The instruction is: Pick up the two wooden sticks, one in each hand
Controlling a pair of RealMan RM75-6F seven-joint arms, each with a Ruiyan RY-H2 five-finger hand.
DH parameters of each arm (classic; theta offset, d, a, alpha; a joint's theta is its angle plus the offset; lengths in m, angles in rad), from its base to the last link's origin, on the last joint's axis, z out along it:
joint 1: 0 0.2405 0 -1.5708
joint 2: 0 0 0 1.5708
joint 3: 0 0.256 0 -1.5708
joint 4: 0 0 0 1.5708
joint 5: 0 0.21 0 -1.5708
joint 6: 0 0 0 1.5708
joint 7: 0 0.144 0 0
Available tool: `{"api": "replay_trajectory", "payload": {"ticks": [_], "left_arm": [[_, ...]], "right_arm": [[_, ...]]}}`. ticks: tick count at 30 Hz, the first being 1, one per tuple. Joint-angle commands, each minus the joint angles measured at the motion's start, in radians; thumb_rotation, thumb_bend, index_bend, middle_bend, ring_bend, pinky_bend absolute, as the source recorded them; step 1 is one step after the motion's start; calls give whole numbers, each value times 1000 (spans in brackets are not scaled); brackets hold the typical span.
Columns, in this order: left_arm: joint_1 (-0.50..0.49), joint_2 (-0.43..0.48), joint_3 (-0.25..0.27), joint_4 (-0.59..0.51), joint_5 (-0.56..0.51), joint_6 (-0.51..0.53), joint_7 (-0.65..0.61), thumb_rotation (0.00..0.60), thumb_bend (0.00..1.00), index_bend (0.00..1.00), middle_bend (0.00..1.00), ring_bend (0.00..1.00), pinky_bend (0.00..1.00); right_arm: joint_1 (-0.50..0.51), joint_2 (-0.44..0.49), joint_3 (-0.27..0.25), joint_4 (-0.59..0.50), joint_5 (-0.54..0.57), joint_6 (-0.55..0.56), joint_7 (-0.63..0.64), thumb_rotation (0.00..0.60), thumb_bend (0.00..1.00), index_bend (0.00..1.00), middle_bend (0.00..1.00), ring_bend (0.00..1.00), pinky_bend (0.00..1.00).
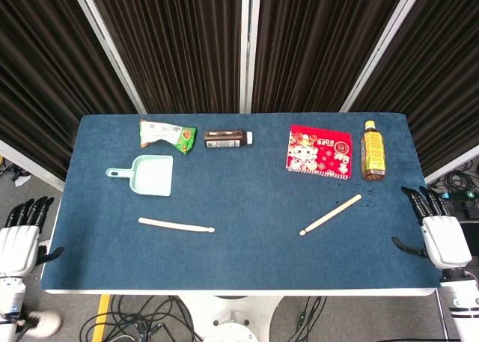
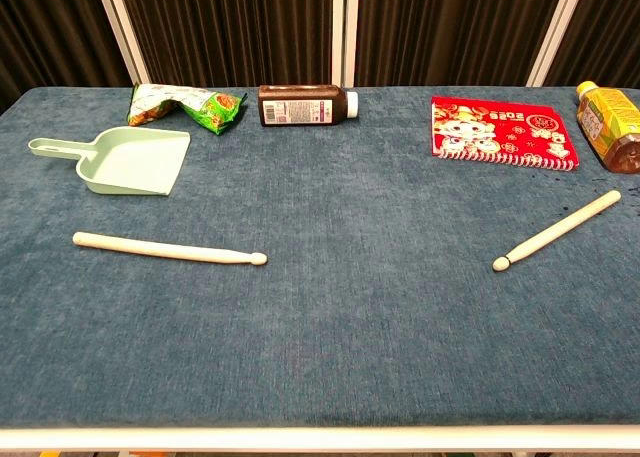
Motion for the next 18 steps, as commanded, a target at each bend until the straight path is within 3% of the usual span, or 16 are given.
{"api": "replay_trajectory", "payload": {"ticks": [1, 10, 18], "left_arm": [[0, -1, 1, 1, 0, -2, -3, 600, 0, 93, 92, 67, 123], [-2, -14, -1, 12, 11, 1, -8, 600, 0, 94, 91, 67, 123], [-4, -12, -3, 2, 15, 5, -6, 600, 0, 95, 91, 67, 123]], "right_arm": [[0, 2, 0, -3, 0, 1, -3, 600, 58, 54, 128, 0, 25], [42, 7, -3, 13, -16, -60, -14, 600, 87, 65, 146, 11, 48], [221, -96, 1, 189, -4, -340, -70, 600, 159, 291, 284, 86, 110]]}}
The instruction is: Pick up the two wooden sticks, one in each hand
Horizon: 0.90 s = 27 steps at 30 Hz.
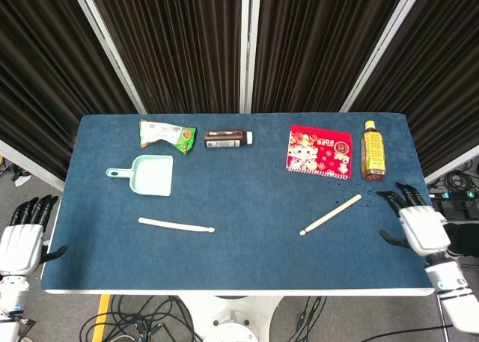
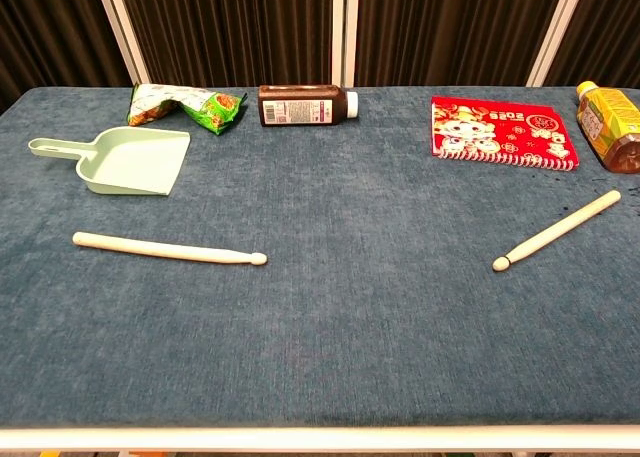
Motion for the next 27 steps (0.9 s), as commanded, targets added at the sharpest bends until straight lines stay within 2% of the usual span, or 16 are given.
{"api": "replay_trajectory", "payload": {"ticks": [1, 6, 10, 16, 22, 27], "left_arm": [[4, 2, 1, -5, -3, 2, 1, 600, 0, 95, 91, 67, 123], [10, 4, 3, -11, -9, 4, 1, 600, 0, 95, 91, 67, 123], [11, 6, 1, -12, -17, 0, 0, 600, 0, 95, 92, 67, 123], [11, 6, -1, -11, -25, -5, -3, 600, 0, 95, 91, 67, 123], [9, 3, -1, -8, -29, -11, -4, 600, 0, 95, 91, 67, 123], [7, 2, -3, -5, -31, -15, -8, 600, 0, 95, 91, 67, 123]], "right_arm": [[120, -97, 0, 143, 7, -169, -45, 600, 159, 300, 291, 90, 114], [195, -233, -10, 319, -3, -256, -50, 600, 159, 380, 344, 132, 147], [228, -345, -24, 475, -25, -265, -47, 600, 157, 421, 374, 152, 164], [257, -452, -45, 647, -44, -268, -13, 600, 173, 443, 402, 171, 176], [276, -512, -60, 754, -55, -258, 25, 600, 219, 461, 407, 177, 179], [283, -536, -74, 797, -63, -254, 43, 600, 260, 477, 421, 190, 179]]}}
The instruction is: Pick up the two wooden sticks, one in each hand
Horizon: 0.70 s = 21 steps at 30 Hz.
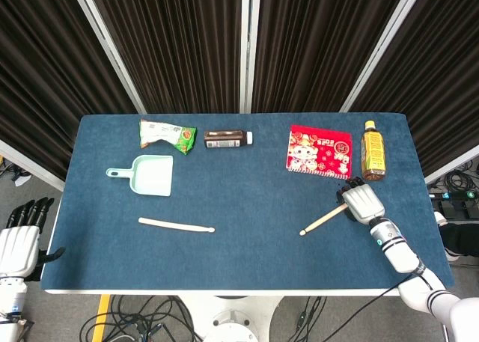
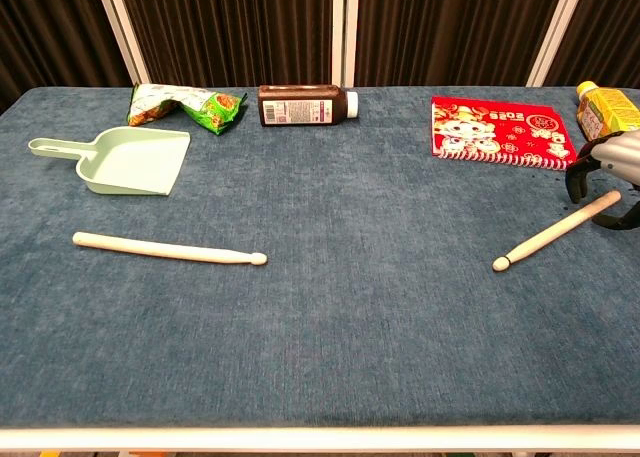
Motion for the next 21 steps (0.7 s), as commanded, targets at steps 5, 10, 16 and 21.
{"api": "replay_trajectory", "payload": {"ticks": [5, 10, 16, 21], "left_arm": [[1, -2, 0, 4, -2, 0, -5, 600, 0, 95, 91, 67, 123], [2, -4, 0, 10, -2, -1, -10, 600, 0, 95, 91, 67, 123], [-9, -7, -2, 22, 7, -13, -22, 600, 0, 95, 92, 67, 123], [-56, -3, -8, 39, 36, -68, -64, 600, 0, 139, 91, 92, 163]], "right_arm": [[6, -23, -20, 36, -6, 5, 21, 600, 284, 494, 430, 197, 179], [6, -29, -27, 50, -2, 8, 25, 600, 319, 518, 447, 213, 184], [8, -27, -31, 50, -3, 24, 27, 600, 391, 600, 512, 273, 207], [-4, 26, -24, -12, 0, 75, 44, 600, 491, 648, 561, 308, 239]]}}
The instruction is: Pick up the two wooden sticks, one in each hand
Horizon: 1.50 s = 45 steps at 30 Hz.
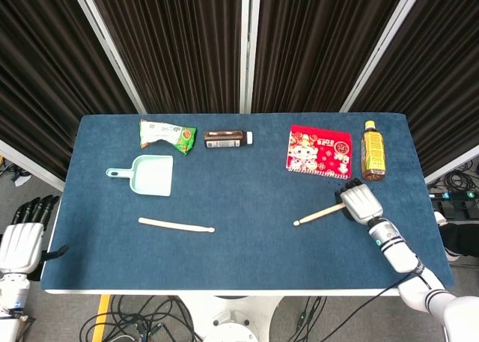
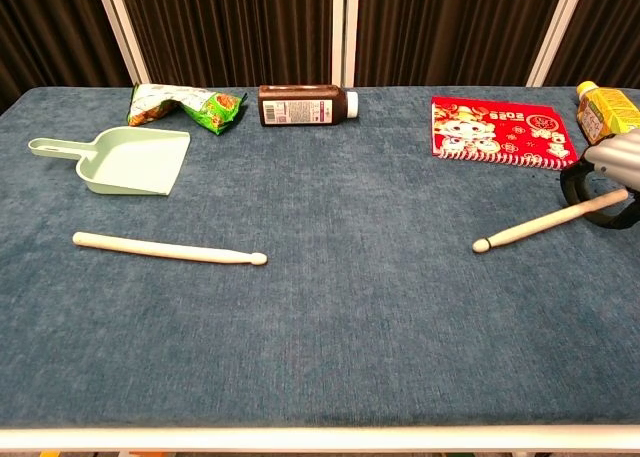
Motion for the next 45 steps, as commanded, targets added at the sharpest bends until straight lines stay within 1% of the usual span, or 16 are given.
{"api": "replay_trajectory", "payload": {"ticks": [1, 3, 5, 8, 9, 11, 13, 14, 17, 22, 26, 31, 40, 45], "left_arm": [[-44, 3, -7, 12, 24, -52, -36, 600, 0, 154, 92, 116, 205], [-75, -2, -13, 20, 39, -85, -58, 600, 0, 181, 125, 184, 320], [-118, -13, -15, 39, 61, -135, -87, 600, 0, 237, 202, 287, 482], [-188, -38, -16, 75, 86, -223, -121, 600, 30, 315, 277, 409, 646], [-217, -52, -17, 93, 94, -258, -124, 600, 46, 327, 292, 437, 675], [-258, -78, -17, 125, 104, -306, -117, 600, 96, 358, 342, 527, 750], [-301, -111, -17, 161, 107, -360, -96, 600, 127, 380, 383, 600, 789], [-317, -125, -16, 174, 104, -381, -88, 600, 139, 391, 400, 630, 804], [-355, -172, -18, 206, 85, -434, -54, 600, 169, 414, 424, 676, 834], [-386, -249, -28, 226, 43, -460, 35, 600, 227, 449, 483, 724, 879], [-405, -298, -30, 248, 7, -478, 117, 600, 251, 476, 507, 739, 894], [-425, -338, -36, 243, -51, -496, 225, 600, 256, 478, 509, 740, 899], [-457, -387, -30, 246, -133, -521, 376, 600, 256, 477, 510, 740, 899], [-462, -396, -24, 237, -167, -517, 425, 600, 256, 490, 512, 740, 901]], "right_arm": [[-14, 58, 14, -73, 10, 47, 25, 600, 514, 650, 564, 309, 242], [-24, 106, 30, -143, 25, 73, 52, 600, 558, 652, 567, 310, 243], [-32, 174, 52, -240, 45, 99, 78, 600, 599, 653, 568, 310, 242], [-41, 276, 84, -375, 70, 130, 78, 600, 621, 655, 567, 310, 243], [-43, 314, 98, -425, 82, 138, 74, 600, 623, 656, 567, 310, 243], [-46, 368, 115, -498, 98, 145, 72, 600, 628, 655, 566, 310, 243], [-49, 421, 132, -566, 114, 149, 72, 600, 630, 655, 566, 310, 243], [-50, 441, 138, -588, 121, 150, 69, 600, 631, 655, 566, 310, 243], [-54, 487, 154, -639, 140, 153, 44, 600, 632, 656, 566, 310, 242], [-58, 517, 161, -677, 168, 133, 22, 600, 636, 655, 565, 310, 243], [-62, 509, 156, -674, 176, 121, 23, 600, 638, 655, 565, 310, 243], [-65, 491, 146, -655, 178, 108, 27, 600, 638, 656, 565, 310, 243], [-68, 468, 140, -626, 173, 101, 37, 600, 638, 656, 565, 310, 243], [-72, 461, 137, -616, 175, 98, 42, 600, 638, 656, 565, 310, 244]]}}
